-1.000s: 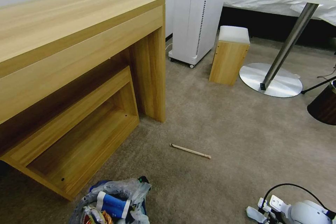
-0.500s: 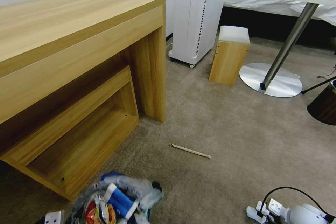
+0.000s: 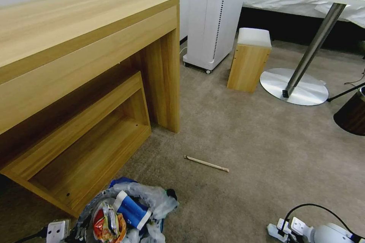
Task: Pick up the trash bin and place the garbage on the floor into it.
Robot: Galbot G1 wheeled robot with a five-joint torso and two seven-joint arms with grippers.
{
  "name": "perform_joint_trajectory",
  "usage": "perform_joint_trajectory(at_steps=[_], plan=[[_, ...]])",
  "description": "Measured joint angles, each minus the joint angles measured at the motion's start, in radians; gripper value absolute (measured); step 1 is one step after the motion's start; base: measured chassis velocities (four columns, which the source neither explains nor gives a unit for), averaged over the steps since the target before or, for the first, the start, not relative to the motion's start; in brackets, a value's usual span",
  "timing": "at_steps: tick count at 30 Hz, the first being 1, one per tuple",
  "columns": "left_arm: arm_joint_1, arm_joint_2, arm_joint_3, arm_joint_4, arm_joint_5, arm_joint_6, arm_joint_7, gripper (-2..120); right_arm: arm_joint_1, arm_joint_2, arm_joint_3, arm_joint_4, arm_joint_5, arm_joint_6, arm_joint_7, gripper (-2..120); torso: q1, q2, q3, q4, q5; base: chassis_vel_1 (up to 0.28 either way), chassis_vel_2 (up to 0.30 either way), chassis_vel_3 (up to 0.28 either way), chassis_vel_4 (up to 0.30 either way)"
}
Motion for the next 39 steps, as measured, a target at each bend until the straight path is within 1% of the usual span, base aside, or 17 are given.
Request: perform_joint_trajectory(at_steps=[2, 15, 20, 25, 32, 39], plan=[[0.0, -0.006, 0.014, 0.009, 0.022, -0.003, 0.007, 0, -0.009, 0.009, 0.003, -0.01, -0.01, 0.007, -0.001, 100, 0.0, 0.0, 0.0, 0.0, 0.0001, 0.0, 0.0, 0.0, 0.0], [0.003, 0.01, 0.006, 0.006, 0.009, -0.006, 0.005, 0, -0.015, 0.024, 0.004, -0.021, -0.008, 0.01, 0.005, 100, 0.0, 0.0, 0.0, 0.0, 0.0, 0.0, 0.0, 0.0, 0.0], [0.006, 0.007, 0.023, 0.016, 0.033, -0.006, 0.009, 0, -0.011, 0.035, -0.003, -0.036, -0.001, 0.018, 0.004, 100, 0.0, 0.0, 0.0, -0.0001, -0.0001, 0.0, 0.0, 0.0, 0.0], [0.008, 0.01, 0.021, 0.018, 0.035, -0.007, 0.01, 0, -0.001, 0.046, -0.011, -0.048, 0.007, 0.02, 0.006, 100, 0.0, 0.0, 0.0, -0.0002, 0.0, 0.0, 0.0, 0.0, 0.0], [0.001, 0.003, 0.044, 0.037, 0.062, -0.01, 0.019, 0, 0.014, 0.067, -0.018, -0.065, 0.015, 0.027, 0.007, 100, 0.0, 0.0, 0.0, -0.0004, -0.0022, 0.0, 0.0, 0.0, 0.0], [-0.002, 0.001, 0.053, 0.04, 0.072, -0.011, 0.026, 0, 0.021, 0.075, -0.02, -0.075, 0.028, 0.041, 0.008, 100, 0.0, 0.001, 0.0, -0.0006, -0.002, 0.0, 0.0, 0.0, 0.0]])
